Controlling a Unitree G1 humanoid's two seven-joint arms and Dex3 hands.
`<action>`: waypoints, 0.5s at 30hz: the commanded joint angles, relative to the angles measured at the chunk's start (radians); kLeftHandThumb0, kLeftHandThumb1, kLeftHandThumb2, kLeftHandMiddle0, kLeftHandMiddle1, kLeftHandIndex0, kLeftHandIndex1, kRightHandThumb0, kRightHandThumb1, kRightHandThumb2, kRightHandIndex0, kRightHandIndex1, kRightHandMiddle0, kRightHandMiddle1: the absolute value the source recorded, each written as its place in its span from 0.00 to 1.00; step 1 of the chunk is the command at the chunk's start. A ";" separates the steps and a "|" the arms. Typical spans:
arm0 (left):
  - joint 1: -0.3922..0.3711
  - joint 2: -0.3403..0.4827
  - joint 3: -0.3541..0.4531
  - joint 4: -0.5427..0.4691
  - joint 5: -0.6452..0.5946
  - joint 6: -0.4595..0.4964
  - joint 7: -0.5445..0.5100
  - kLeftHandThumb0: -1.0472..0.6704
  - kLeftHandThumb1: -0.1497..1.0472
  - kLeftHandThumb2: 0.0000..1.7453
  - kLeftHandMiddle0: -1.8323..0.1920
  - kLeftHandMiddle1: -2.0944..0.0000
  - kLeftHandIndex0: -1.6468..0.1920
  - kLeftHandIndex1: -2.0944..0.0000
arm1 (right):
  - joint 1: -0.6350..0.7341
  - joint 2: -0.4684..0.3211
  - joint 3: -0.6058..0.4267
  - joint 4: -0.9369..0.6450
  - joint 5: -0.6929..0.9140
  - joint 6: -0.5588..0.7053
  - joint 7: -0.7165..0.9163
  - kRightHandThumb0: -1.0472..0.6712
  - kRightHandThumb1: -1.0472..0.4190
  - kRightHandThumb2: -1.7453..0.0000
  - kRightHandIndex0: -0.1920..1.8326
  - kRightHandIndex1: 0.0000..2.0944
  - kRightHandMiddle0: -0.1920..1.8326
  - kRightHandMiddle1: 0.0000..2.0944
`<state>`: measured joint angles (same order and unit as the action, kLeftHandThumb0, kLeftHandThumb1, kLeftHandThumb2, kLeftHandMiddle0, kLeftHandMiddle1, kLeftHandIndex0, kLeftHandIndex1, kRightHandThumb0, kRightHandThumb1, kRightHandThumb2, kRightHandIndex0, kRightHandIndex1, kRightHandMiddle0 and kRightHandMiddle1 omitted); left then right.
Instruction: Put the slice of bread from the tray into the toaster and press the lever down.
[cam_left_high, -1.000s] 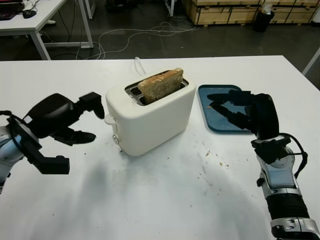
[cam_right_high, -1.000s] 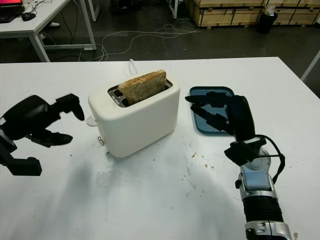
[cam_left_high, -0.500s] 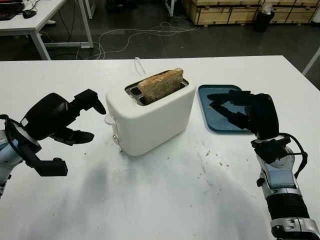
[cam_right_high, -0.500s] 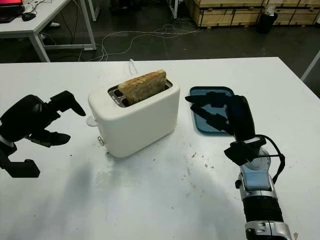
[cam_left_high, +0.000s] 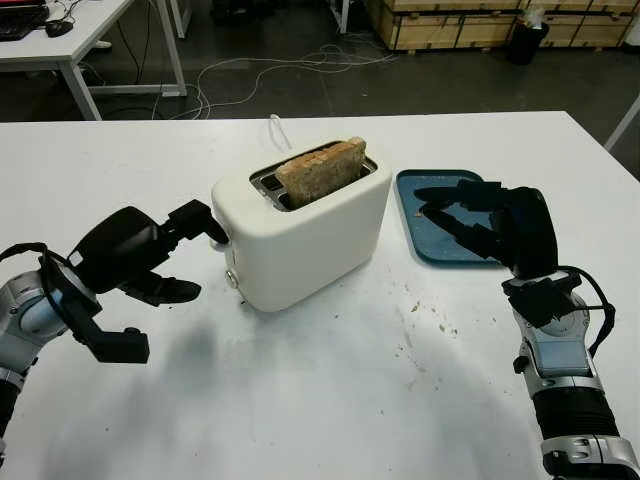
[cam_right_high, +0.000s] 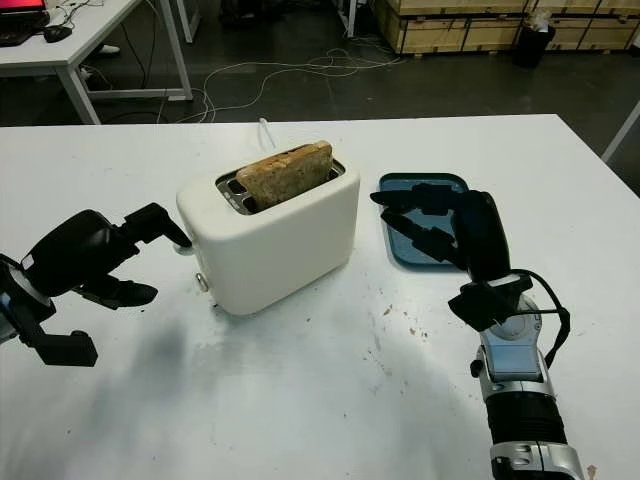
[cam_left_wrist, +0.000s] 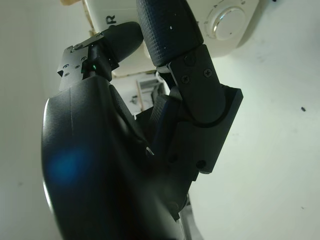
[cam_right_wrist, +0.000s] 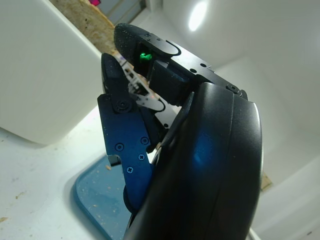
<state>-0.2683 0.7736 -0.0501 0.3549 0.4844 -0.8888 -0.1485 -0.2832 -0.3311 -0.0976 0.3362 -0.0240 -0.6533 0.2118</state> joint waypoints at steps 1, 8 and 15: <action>-0.010 -0.005 -0.017 0.014 0.024 -0.003 0.007 0.00 0.89 0.53 0.13 0.17 0.90 0.28 | -0.002 -0.003 0.002 -0.005 -0.011 0.002 -0.009 0.47 0.09 0.96 0.51 0.43 0.65 0.00; -0.014 0.007 -0.030 0.013 0.021 0.012 0.000 0.00 0.89 0.54 0.13 0.17 0.90 0.26 | -0.004 -0.001 0.001 0.003 0.000 -0.004 -0.003 0.47 0.09 0.96 0.51 0.43 0.65 0.01; -0.011 0.022 -0.026 -0.004 0.014 0.014 -0.013 0.00 0.89 0.55 0.13 0.17 0.90 0.23 | -0.002 0.000 0.000 -0.001 0.008 0.001 -0.001 0.48 0.09 0.96 0.51 0.42 0.65 0.01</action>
<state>-0.2739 0.7794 -0.0675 0.3534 0.4941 -0.8784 -0.1491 -0.2832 -0.3311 -0.0978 0.3365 -0.0213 -0.6535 0.2119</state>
